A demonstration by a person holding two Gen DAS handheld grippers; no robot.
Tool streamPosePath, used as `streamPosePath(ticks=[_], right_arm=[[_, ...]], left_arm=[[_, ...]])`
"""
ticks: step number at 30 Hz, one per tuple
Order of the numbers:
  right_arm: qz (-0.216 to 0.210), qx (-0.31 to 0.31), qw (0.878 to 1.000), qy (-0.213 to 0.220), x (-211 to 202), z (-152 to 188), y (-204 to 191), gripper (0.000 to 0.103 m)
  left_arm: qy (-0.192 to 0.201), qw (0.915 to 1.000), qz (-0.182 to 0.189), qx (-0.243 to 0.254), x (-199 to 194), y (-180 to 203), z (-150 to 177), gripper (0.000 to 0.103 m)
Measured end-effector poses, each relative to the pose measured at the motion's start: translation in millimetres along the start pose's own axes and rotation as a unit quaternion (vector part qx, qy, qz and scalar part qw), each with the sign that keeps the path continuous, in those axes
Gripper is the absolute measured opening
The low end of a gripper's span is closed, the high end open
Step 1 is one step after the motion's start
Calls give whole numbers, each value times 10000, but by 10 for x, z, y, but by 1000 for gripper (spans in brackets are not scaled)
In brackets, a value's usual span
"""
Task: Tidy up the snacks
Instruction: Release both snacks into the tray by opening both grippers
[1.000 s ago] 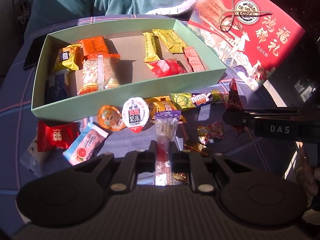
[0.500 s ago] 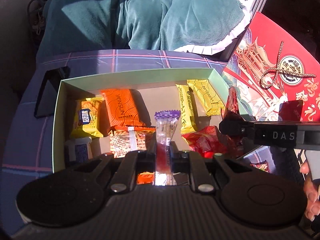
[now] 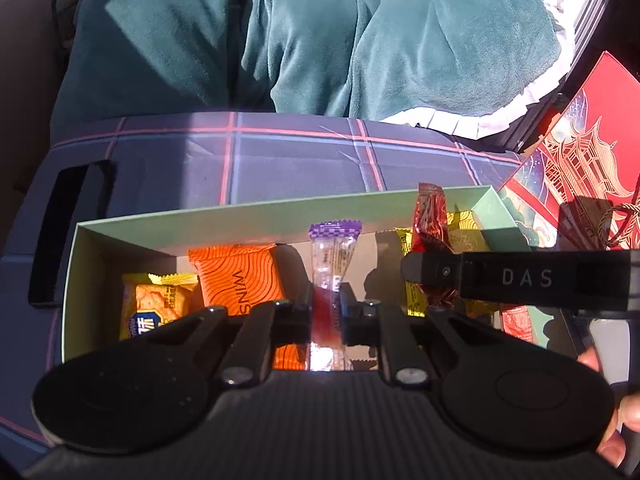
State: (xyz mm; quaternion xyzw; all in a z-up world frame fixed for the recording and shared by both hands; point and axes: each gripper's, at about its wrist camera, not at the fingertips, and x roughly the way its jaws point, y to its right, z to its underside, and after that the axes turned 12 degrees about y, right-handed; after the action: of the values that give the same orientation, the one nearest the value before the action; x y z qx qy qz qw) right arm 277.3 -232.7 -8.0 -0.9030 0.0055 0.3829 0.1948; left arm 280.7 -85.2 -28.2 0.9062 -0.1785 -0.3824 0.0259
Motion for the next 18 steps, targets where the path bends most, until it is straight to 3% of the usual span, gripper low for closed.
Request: streamPosePath(ticks=[1,2,3,4,6,9,13,18], right_arm=[[5,-1,10000,18,28,-16,2,37],[-21,16,10000,30,40,-26,9,51],[-32,60,10000,47,48,-38,22,76],[16,74,9999,125,8,-30,30,84],[76,7,9996,286,-50,-34,32,92],[129,-35,9994,305,-109,-33,51,102],[223,-129,9991,348,-261,17,64,103],[257,-252,9989,311,-498,151,61,103]], left_arm=[[21,10000,-23,-25,27,-14,-9,15],[80,9999,-79,-44,39,-24,-16,19],[117,9998,-124,-57,41,-35,-15,38],[128,9998,-169,-67,41,-38,-11,70],[271,9990,-354,-28,3,-39,19,91],[200,9989,-425,54,-34,-15,51,94],[149,9991,-396,-18,-159,-14,124,102],[83,9994,-337,-34,-381,27,251,102]])
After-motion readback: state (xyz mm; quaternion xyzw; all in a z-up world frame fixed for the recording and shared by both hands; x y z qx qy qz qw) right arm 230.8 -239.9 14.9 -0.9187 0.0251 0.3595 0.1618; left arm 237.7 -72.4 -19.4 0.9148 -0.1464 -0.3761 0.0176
